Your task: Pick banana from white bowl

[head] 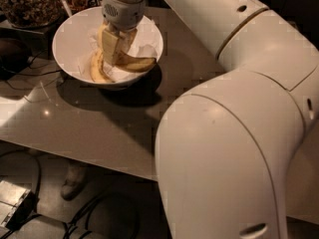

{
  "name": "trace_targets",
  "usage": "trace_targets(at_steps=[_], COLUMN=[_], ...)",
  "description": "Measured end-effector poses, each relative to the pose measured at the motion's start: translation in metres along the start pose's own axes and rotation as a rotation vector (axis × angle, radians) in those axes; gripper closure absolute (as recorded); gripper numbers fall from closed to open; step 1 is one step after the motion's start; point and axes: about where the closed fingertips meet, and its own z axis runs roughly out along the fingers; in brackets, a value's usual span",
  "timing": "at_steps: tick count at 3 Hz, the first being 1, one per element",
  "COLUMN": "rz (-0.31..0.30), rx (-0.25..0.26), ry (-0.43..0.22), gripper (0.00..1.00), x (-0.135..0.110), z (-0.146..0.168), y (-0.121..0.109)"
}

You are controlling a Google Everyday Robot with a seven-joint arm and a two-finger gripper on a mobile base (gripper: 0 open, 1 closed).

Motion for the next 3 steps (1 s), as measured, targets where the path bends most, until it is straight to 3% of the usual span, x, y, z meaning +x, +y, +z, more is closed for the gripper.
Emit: trace_targets(at_steps=[3], rz=[0.162], rx=[-0.086], ry=[0.04], gripper=[1.0], x=[0.071], z=[-0.02], y=[0.048])
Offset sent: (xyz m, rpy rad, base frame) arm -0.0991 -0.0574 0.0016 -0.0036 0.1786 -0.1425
